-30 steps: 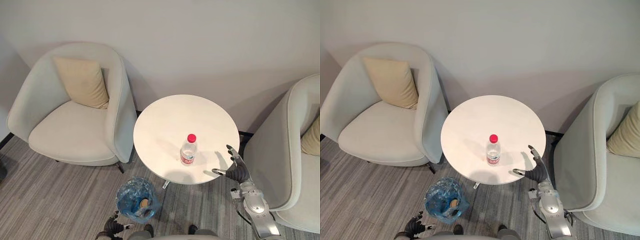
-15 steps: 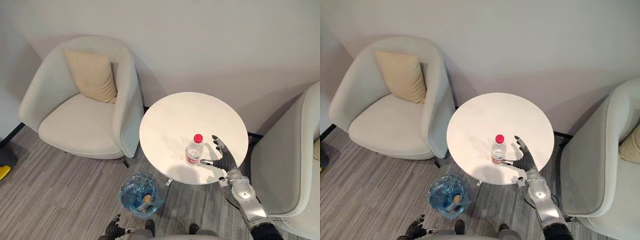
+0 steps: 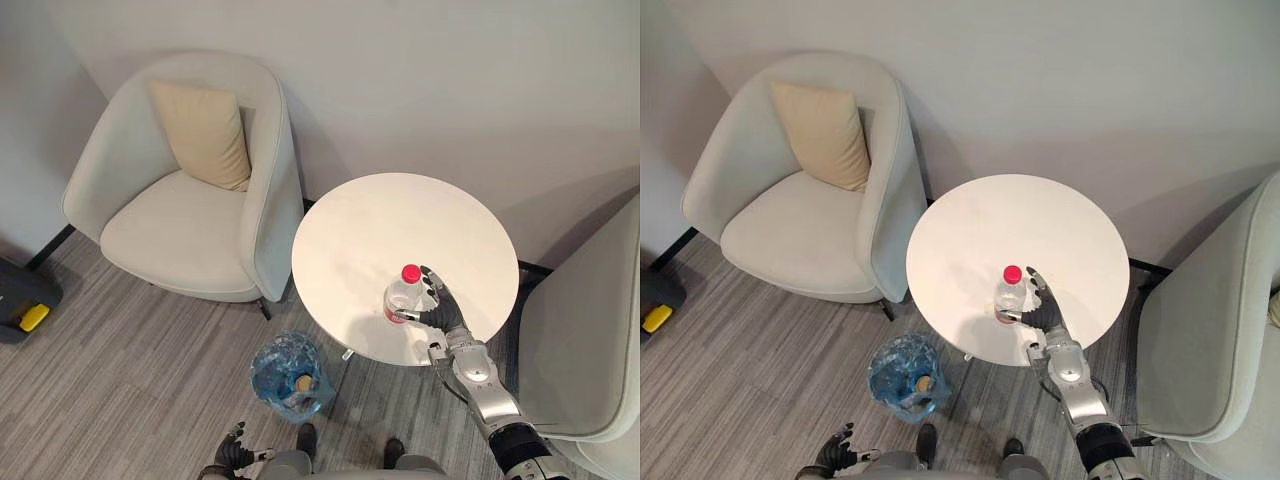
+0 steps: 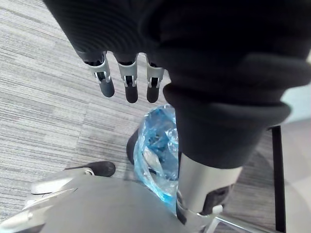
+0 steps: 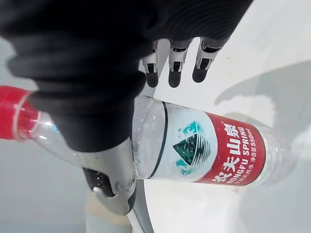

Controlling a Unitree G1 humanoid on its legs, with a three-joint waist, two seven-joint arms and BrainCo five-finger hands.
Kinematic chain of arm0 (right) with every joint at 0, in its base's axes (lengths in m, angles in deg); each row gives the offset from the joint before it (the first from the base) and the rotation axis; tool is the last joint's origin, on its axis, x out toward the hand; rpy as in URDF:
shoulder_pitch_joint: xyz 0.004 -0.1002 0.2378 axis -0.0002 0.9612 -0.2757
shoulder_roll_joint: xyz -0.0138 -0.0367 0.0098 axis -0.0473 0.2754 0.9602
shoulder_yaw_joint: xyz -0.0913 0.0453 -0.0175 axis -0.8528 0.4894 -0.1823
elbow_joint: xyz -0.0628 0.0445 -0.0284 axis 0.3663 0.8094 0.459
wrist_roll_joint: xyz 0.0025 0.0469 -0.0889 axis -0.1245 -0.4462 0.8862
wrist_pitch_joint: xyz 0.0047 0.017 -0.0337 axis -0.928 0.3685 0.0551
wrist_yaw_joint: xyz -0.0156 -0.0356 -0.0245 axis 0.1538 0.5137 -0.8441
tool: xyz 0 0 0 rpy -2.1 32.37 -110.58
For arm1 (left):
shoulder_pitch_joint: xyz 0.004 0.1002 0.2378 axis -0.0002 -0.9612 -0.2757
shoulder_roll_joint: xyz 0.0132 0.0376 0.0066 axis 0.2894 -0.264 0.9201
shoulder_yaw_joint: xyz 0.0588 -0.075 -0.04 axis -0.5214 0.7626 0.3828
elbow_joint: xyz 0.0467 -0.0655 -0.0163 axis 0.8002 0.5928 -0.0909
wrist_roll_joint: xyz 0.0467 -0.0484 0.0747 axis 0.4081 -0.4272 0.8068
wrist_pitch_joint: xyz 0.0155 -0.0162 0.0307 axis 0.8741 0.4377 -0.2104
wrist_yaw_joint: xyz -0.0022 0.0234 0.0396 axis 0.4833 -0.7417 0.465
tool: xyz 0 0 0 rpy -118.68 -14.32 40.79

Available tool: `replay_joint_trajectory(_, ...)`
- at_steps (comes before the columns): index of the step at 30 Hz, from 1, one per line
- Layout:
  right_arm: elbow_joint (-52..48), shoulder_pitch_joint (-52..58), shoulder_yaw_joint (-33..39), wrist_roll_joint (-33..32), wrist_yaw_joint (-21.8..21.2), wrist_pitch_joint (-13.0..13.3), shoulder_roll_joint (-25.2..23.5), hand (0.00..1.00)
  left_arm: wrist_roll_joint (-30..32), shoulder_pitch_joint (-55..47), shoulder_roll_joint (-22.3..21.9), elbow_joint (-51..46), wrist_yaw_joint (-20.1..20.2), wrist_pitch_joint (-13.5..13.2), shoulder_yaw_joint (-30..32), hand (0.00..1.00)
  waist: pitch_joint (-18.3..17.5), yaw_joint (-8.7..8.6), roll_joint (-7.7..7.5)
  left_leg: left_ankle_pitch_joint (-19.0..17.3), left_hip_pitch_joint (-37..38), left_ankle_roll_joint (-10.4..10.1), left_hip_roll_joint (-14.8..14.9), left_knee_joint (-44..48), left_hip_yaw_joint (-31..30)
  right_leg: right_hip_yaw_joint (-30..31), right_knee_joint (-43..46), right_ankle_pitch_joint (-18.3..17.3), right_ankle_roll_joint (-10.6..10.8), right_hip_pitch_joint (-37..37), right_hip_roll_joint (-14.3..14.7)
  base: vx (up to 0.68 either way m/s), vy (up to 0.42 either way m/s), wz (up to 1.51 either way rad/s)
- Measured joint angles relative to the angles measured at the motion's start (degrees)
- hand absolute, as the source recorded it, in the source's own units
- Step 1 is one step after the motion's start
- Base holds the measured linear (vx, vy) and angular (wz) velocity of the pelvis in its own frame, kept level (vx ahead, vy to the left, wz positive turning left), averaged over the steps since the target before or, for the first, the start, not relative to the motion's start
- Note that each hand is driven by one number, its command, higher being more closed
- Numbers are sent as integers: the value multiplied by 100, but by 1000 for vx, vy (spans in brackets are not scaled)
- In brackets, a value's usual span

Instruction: Gather rubbish on tea table into small bin, then transfer packed bag to large trash can.

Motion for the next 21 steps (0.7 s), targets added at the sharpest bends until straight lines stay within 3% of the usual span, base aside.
replay_joint_trajectory(7,301,-401,-44,-132,28,-18,-118,0,-5,80,0,-36,1,-16,-9,0,139,55,22,2,-45,-1,-14,19,-85,-100,-4,-4,-2,5,-8,-10,0,6)
replay_joint_trajectory(8,355,-451,-42,-180,34,-18,-117,100,-9,85,0,-38,1,-17,-27,0,143,56,22,3,-83,-2,-17,37,-115,-132,-4,-7,-5,-6,-9,-22,-8,16)
replay_joint_trajectory(12,536,-669,-50,-225,130,-18,-122,100,-57,91,-7,-104,-7,-23,-154,0,185,147,55,10,-124,-11,-22,50,-198,-188,-3,-23,-25,-3,-6,-12,-7,10)
replay_joint_trajectory(21,780,-1008,-43,-321,245,-67,-105,100,-114,100,-50,-224,-15,-31,-178,0,368,169,117,56,-210,-34,-29,49,-345,-336,6,-44,-53,-18,-3,-16,-5,9)
